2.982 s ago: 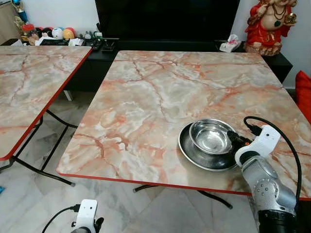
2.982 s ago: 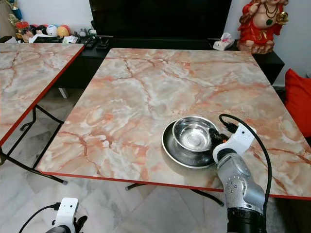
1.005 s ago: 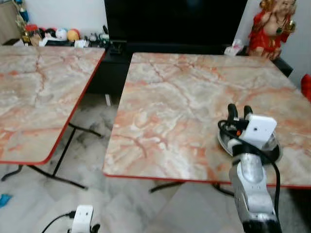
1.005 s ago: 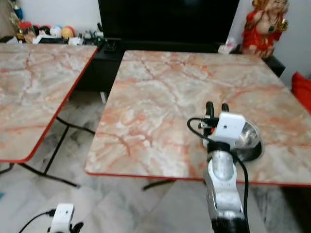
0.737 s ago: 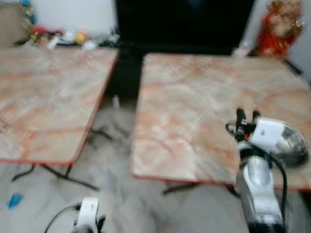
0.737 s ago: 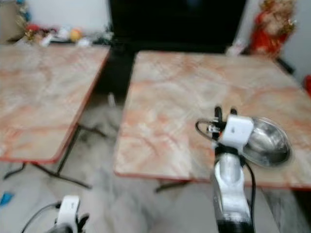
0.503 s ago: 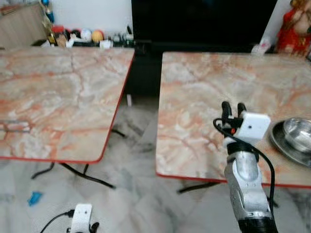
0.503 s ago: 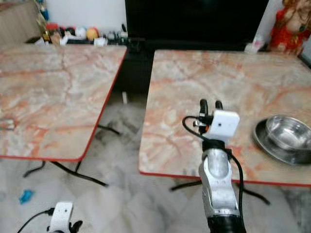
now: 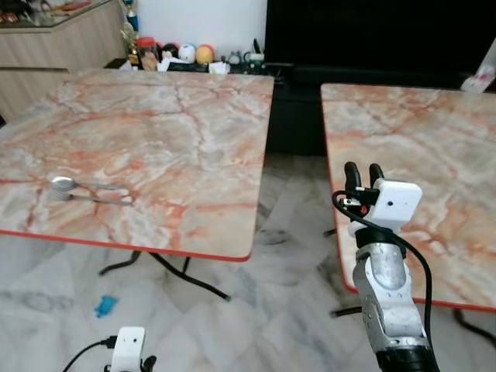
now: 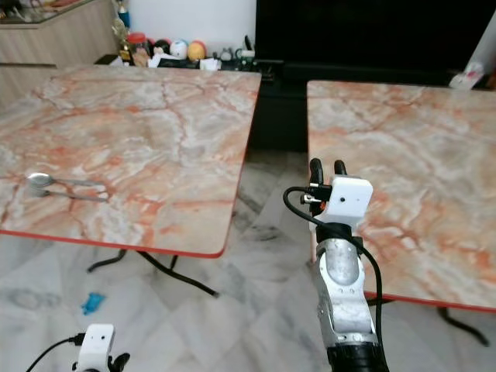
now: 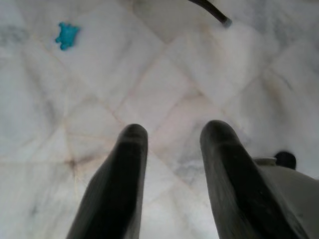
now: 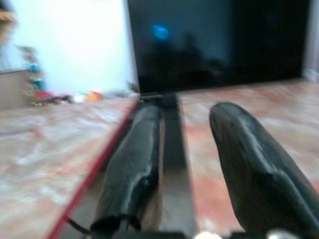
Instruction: Setting the table
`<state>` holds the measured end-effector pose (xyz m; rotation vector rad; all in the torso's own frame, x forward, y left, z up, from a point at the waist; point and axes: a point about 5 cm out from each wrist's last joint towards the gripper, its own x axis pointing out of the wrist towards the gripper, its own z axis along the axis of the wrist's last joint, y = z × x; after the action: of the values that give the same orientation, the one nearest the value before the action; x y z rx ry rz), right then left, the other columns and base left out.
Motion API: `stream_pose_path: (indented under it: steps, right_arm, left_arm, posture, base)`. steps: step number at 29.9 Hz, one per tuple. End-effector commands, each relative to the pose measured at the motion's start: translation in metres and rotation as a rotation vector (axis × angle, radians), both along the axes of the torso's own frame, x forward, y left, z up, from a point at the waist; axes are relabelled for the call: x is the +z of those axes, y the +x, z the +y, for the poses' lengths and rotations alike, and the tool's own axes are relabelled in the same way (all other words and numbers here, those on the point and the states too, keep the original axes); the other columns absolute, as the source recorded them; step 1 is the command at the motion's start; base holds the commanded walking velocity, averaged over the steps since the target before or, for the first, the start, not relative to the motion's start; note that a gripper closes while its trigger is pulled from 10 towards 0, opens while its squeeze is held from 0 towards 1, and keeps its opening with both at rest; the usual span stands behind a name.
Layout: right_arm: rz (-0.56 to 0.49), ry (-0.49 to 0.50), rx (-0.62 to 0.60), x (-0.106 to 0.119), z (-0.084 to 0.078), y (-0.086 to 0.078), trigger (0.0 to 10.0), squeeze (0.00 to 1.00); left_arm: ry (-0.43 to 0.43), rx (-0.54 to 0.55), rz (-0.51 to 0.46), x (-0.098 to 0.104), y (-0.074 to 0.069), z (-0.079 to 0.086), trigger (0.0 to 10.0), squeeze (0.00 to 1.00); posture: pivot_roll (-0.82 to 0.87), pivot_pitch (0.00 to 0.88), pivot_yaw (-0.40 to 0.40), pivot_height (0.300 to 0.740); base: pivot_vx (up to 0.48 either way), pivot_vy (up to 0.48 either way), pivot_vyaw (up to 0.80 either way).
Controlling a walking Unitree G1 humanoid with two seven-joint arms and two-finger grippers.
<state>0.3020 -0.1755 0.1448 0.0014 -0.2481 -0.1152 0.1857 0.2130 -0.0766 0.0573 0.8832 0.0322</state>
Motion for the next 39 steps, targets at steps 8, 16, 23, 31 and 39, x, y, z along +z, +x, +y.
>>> stream_pose_path:
  steps: [8,16,23,31,39]
  right_arm:
    - [-0.021,-0.002,-0.002,0.0055,-0.0001,0.0015,10.0,0.00]
    - [-0.013,-0.005,0.007,0.0042,0.0023,0.0023,10.0,0.00]
    - [-0.007,-0.010,0.012,0.0036,0.0033,0.0030,10.0,0.00]
    - [-0.004,-0.010,0.017,0.0028,0.0043,0.0028,10.0,0.00]
    - [-0.007,-0.015,0.028,0.0037,0.0069,0.0033,10.0,0.00]
  left_arm:
    - [0.009,0.016,-0.001,0.0013,0.0011,0.0047,10.0,0.00]
    - [0.009,0.020,-0.004,0.0013,0.0008,0.0049,10.0,0.00]
    - [0.008,0.017,-0.012,0.0026,0.0033,0.0047,10.0,0.00]
    - [0.008,0.017,-0.012,0.0027,0.0036,0.0047,10.0,0.00]
    - [0.007,0.018,-0.014,0.0027,0.0038,0.0041,10.0,0.00]
  posture:
    - [0.05,0.000,-0.002,0.740]
    - [0.05,0.000,-0.001,0.740]
    - [0.05,0.000,0.000,0.740]
    - [0.05,0.000,-0.001,0.740]
    - [0.05,0.000,-0.002,0.740]
  base:
    - [0.000,0.415,0.00]
    - [0.000,0.413,0.00]
    - [0.000,0.412,0.00]
    - [0.000,0.411,0.00]
    - [0.000,0.412,0.00]
